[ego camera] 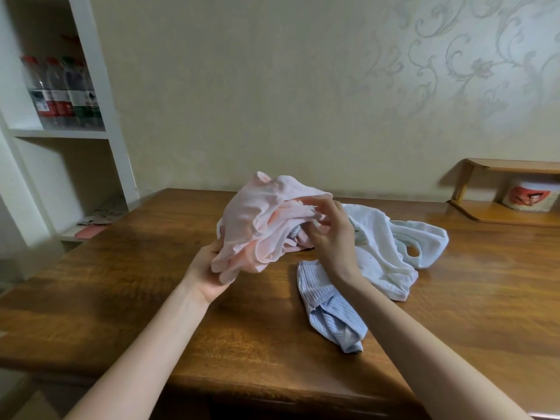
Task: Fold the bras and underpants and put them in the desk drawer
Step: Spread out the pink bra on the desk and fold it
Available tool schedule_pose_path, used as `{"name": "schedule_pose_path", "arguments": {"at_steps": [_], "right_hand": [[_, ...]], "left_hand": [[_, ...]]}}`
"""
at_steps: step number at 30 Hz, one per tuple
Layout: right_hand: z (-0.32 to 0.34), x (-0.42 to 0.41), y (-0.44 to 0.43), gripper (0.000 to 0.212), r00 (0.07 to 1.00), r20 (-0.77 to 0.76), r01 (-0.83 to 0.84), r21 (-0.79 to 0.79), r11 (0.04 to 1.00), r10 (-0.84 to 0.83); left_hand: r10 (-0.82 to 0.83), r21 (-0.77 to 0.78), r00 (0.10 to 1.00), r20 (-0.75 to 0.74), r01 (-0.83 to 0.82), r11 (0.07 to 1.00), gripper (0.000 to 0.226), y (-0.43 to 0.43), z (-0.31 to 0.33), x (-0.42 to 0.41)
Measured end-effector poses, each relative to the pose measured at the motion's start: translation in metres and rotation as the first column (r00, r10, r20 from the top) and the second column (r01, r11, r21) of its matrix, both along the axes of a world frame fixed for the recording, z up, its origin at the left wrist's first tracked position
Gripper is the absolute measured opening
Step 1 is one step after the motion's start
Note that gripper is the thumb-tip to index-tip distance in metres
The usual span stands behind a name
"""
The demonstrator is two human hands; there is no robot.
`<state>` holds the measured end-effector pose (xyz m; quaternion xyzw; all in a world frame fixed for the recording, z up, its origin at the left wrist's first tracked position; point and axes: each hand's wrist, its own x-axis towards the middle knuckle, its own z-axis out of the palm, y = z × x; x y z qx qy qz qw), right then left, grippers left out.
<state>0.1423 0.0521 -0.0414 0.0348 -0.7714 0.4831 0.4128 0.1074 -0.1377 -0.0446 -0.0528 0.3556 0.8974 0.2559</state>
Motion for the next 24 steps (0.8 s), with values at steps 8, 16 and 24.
{"name": "schedule_pose_path", "arguments": {"at_steps": [8,16,24], "right_hand": [[0.019,0.000,0.038,0.012,0.993,-0.072,0.104,0.093,0.990,-0.097],[0.027,0.004,0.064,0.028,0.996,0.079,-0.010,-0.437,0.899,0.050],[0.022,0.010,0.037,0.026,0.956,0.169,0.233,0.053,0.971,-0.238]], "left_hand": [[0.141,-0.023,0.989,-0.041,-0.142,0.990,0.025,0.002,0.012,0.002],[0.101,0.121,0.980,-0.170,-0.080,0.989,0.041,-0.002,0.028,0.011],[0.138,-0.211,0.444,-0.886,-0.648,0.732,0.031,-0.008,0.033,-0.011]]}}
